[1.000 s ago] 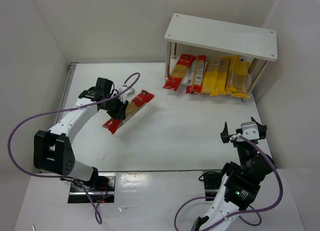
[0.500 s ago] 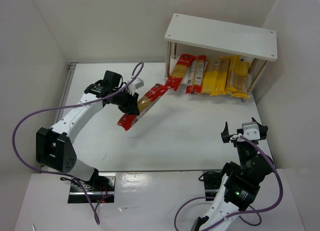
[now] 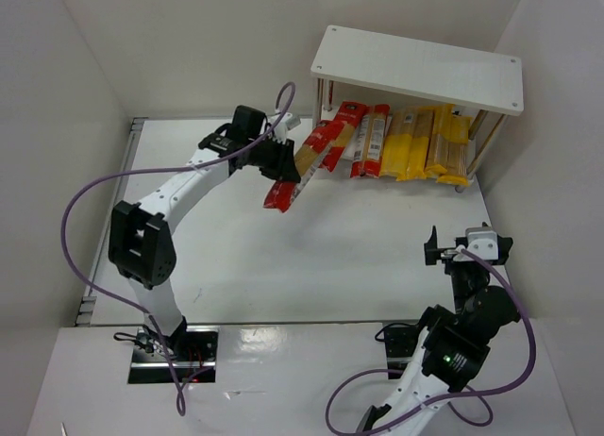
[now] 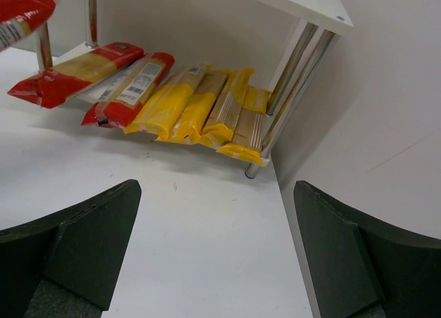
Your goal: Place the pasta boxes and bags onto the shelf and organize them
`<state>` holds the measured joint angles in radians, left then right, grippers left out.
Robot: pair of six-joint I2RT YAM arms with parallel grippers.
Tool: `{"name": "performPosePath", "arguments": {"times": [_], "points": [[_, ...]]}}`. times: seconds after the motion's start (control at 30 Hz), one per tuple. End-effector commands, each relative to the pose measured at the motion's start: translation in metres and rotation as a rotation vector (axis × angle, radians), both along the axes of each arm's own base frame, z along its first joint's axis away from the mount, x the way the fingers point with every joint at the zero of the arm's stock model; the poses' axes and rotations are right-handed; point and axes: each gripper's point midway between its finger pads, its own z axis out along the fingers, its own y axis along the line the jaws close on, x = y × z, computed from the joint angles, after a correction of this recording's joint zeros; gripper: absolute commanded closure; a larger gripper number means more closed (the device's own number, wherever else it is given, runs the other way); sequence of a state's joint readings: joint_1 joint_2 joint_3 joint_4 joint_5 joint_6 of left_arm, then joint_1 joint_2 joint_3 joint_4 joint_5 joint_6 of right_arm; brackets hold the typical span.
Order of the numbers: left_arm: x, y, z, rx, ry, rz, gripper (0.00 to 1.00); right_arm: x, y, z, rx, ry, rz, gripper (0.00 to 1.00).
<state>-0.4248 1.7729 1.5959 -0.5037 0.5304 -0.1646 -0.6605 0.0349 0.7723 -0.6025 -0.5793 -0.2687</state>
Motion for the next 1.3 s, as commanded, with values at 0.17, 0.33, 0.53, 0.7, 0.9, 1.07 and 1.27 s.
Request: {"name": "performPosePath", "arguments": {"times": [0.17, 0.33, 0.53, 0.7, 0.9, 1.07, 1.27], "points": [[0.046, -0.059, 0.055, -0.143, -0.12, 0.049, 1.0, 0.006, -0.017, 0.007, 0.01, -0.016, -0.07, 0.0], [0.06, -0.079, 0.046, -0.132, -0.112, 0.064, 1.0, 0.007, -0.021, 0.006, 0.016, -0.009, -0.09, 0.0], [0.081, -0.092, 0.059, -0.122, -0.165, 0.104, 1.0, 0.008, -0.024, 0.005, 0.022, -0.002, -0.099, 0.0], [0.091, -0.109, 0.066, -0.153, -0.151, 0.099, 1.0, 0.007, -0.027, 0.005, 0.022, -0.002, -0.119, 0.0], [0.09, -0.127, 0.06, -0.179, -0.108, 0.05, 1.0, 0.008, -0.03, 0.004, 0.028, 0.005, -0.128, 0.0], [0.097, -0.132, 0.047, -0.17, -0.094, 0.051, 1.0, 0.008, -0.031, 0.004, 0.028, 0.005, -0.137, 0.0], [0.105, -0.139, 0.039, -0.164, -0.063, 0.047, 1.0, 0.008, -0.031, 0.004, 0.028, 0.005, -0.137, 0.0]]}}
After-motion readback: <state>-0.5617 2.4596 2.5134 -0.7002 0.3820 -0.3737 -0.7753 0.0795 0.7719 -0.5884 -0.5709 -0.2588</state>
